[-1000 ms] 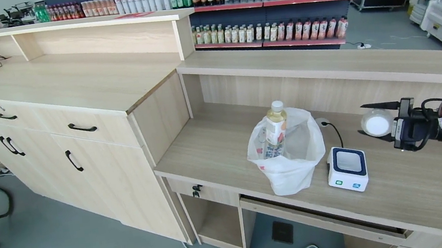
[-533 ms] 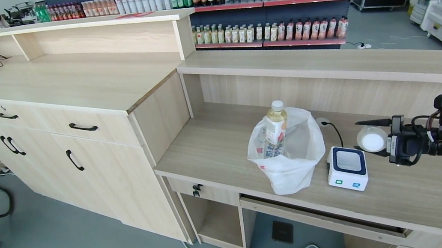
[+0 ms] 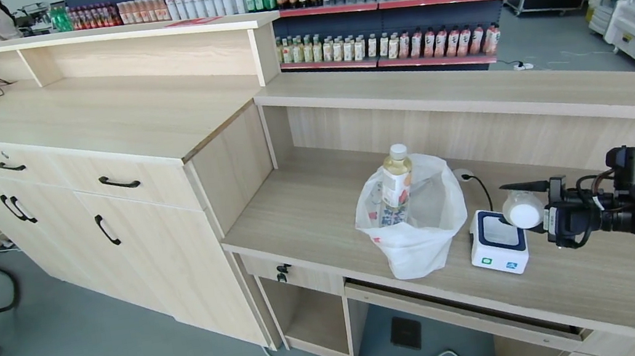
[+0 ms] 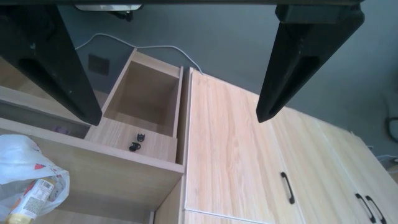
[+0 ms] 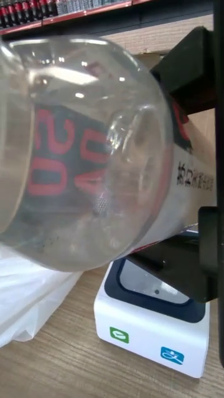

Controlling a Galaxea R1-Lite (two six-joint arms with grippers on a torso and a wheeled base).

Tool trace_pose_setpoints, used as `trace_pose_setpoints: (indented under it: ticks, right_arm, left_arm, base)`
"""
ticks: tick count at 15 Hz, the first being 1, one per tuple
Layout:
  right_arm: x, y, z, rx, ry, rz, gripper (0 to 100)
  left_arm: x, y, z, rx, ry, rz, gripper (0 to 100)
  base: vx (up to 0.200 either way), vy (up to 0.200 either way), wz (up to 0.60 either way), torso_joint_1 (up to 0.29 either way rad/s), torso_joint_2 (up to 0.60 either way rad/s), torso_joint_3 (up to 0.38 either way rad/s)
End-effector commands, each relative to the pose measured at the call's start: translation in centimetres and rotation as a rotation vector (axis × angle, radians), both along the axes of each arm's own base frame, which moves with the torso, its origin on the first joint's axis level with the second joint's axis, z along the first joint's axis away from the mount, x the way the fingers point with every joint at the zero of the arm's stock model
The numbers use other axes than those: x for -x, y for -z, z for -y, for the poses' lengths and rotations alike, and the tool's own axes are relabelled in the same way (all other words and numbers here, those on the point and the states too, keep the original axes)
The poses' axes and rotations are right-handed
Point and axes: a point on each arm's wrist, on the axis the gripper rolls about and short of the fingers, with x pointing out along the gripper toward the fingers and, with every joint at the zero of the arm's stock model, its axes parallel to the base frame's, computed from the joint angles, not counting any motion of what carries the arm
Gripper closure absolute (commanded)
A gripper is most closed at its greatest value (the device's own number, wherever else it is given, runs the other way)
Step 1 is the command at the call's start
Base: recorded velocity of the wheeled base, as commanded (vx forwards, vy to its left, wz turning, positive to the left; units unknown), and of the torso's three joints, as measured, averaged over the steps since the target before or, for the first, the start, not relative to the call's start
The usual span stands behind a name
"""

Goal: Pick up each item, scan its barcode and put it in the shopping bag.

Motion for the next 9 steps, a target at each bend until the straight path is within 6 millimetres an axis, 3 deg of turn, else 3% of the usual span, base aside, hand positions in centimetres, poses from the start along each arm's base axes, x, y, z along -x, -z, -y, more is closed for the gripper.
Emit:
trace_pose_setpoints:
  ticks: [1, 9]
  right_arm:
    - [-0.37, 0.53, -0.33, -0.001, -0.014, -0.001, 100]
    - [-0.69, 1.49, -0.32, -0.002, -0.016, -0.015, 100]
  left_arm:
    - [0.0, 0.0, 0.0, 0.0, 0.0, 0.0, 0]
    - [0.0, 0.0, 0.0, 0.0, 0.0, 0.0, 0]
  base:
    - [0.0, 0.0, 0.0, 0.0, 0.0, 0.0]
    - [0.0, 0.0, 0.0, 0.0, 0.0, 0.0]
